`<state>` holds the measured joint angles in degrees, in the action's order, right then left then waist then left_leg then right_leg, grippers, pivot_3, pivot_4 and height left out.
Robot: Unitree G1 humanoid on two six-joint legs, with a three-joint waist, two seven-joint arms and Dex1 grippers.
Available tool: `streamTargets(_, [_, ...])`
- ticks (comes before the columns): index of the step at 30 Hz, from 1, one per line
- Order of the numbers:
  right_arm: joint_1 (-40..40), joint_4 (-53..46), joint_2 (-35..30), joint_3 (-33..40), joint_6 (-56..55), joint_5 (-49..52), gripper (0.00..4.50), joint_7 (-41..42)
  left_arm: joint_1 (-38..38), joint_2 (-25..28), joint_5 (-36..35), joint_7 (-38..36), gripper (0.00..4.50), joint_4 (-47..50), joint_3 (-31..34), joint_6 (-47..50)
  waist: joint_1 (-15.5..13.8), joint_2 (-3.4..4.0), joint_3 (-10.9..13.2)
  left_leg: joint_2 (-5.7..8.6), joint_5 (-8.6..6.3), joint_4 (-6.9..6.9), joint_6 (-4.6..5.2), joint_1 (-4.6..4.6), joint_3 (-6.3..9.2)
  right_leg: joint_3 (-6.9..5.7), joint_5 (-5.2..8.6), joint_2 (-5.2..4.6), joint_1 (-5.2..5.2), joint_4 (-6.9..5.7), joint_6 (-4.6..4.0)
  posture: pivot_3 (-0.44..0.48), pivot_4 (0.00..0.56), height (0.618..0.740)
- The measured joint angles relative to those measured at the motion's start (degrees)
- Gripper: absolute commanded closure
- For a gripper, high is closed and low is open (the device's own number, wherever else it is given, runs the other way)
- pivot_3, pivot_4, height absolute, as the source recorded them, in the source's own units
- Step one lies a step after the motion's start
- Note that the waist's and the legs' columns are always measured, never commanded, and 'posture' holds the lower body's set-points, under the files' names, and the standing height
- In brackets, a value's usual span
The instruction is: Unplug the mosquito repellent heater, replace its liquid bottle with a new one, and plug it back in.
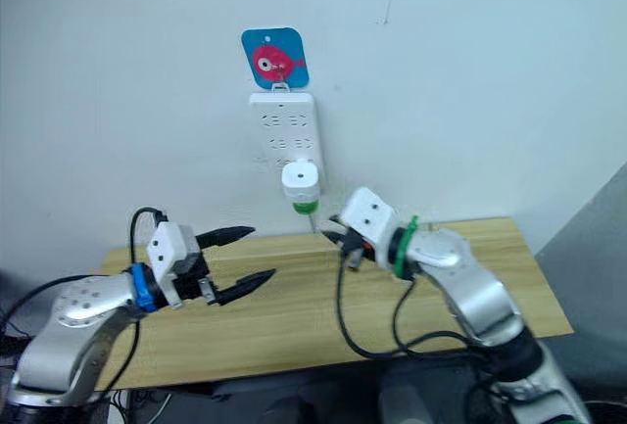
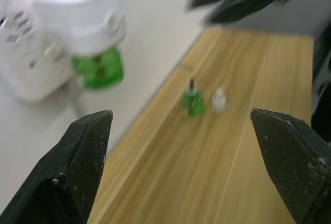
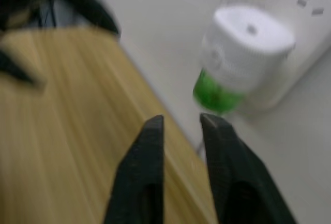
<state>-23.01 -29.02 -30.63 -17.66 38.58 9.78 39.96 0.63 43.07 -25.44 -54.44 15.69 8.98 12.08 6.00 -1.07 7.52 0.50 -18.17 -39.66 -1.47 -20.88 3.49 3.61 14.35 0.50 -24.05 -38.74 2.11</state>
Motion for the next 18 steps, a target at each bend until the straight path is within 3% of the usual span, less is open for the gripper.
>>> streamTargets(7, [8.5, -4.7, -19.6, 9.1, -3.8, 2.7, 0.02, 11.8, 0.9, 9.1, 0.0, -8.3, 0.00, -4.1, 3.0, 0.2, -0.5, -0.01, 0.0, -0.09, -0.03, 0.05, 0.05, 0.08, -0.33, 0.12, 0.02, 0.00, -0.03, 0.04, 0.02, -0.051, 0.058, 0.740])
streamTargets(11, [13.2, -1.5, -27.5, 15.7, -9.9, 2.7, 0.02, 17.0, 6.9, 11.7, 4.1, -8.1, 0.00, -3.7, 3.9, 0.0, -0.9, -0.03, 0.0, -0.10, -0.04, 0.03, 0.07, 0.10, -0.47, 0.22, 0.02, 0.00, -0.03, 0.05, 0.03, -0.039, 0.055, 0.740])
streamTargets(18, [15.4, 3.8, -30.7, 21.6, -15.9, 3.6, 0.02, 22.0, 13.1, 10.9, 8.6, -4.9, 0.00, -2.7, 5.2, -1.4, -1.9, -0.09, -0.1, -0.11, -0.03, -0.01, 0.06, 0.11, -0.50, 0.24, 0.01, -0.03, -0.01, 0.04, 0.02, -0.025, 0.051, 0.740])
